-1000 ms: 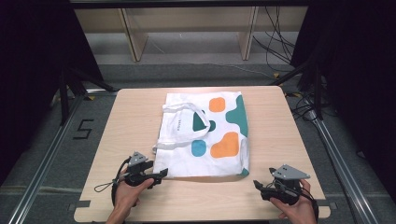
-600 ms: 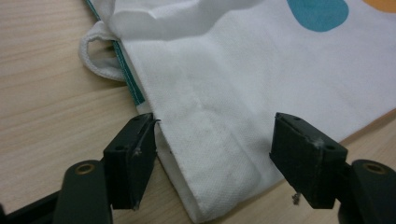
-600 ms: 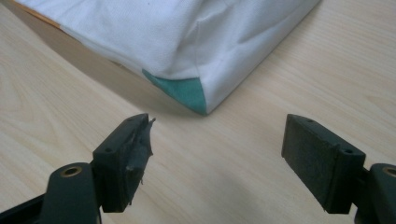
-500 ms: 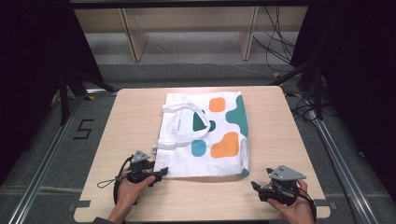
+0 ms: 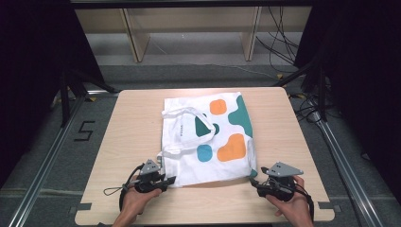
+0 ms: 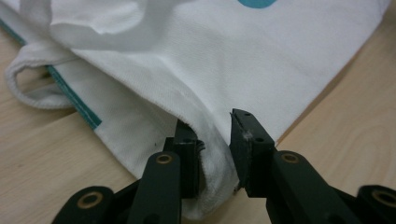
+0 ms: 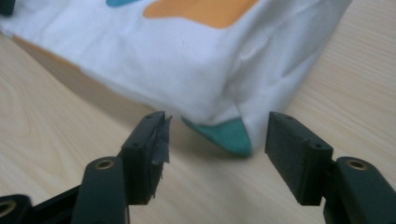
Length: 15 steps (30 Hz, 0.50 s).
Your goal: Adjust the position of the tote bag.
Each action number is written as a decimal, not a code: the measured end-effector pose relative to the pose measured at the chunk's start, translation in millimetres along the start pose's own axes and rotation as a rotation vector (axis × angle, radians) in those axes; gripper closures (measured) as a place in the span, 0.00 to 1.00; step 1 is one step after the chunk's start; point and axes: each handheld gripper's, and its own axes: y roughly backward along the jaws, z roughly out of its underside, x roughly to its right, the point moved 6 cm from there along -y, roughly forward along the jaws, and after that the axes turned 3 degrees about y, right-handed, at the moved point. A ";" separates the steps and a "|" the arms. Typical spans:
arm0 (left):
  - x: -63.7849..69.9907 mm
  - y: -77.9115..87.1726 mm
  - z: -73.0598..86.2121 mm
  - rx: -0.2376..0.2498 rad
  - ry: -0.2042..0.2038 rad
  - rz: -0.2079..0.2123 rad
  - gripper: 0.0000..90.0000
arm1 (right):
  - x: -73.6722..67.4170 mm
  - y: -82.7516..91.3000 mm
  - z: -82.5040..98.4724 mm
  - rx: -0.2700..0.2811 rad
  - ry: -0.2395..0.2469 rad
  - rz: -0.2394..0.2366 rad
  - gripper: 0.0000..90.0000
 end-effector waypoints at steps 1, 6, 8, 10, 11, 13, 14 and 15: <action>6.7 0.8 -0.1 -0.008 -0.024 0.014 0.81 | 2.3 -5.2 -4.2 0.006 -0.002 -0.014 0.47; 17.3 -1.2 2.0 -0.012 -0.043 0.015 0.82 | 8.0 -18.3 -14.2 0.015 -0.028 -0.024 0.51; 23.3 -2.4 2.6 -0.017 -0.066 0.027 0.82 | 11.6 -28.3 -18.0 -0.005 -0.025 -0.043 0.61; 26.9 -3.3 3.3 -0.022 -0.066 0.021 0.82 | 13.2 -34.1 -17.7 -0.030 -0.008 -0.023 0.74; 26.9 -3.3 3.3 -0.022 -0.066 0.021 0.82 | 14.9 -35.7 -18.4 -0.032 0.009 -0.011 0.81; 31.4 -4.1 3.0 -0.012 -0.069 0.031 0.82 | 20.5 -39.7 -21.8 -0.018 0.049 0.004 0.92; 34.0 -5.4 2.7 -0.009 -0.077 0.042 0.82 | 24.8 -41.9 -23.0 -0.015 0.082 0.011 0.93; 40.0 -7.4 3.8 -0.017 -0.087 0.046 0.82 | 26.3 -44.2 -23.2 -0.029 0.082 0.007 0.94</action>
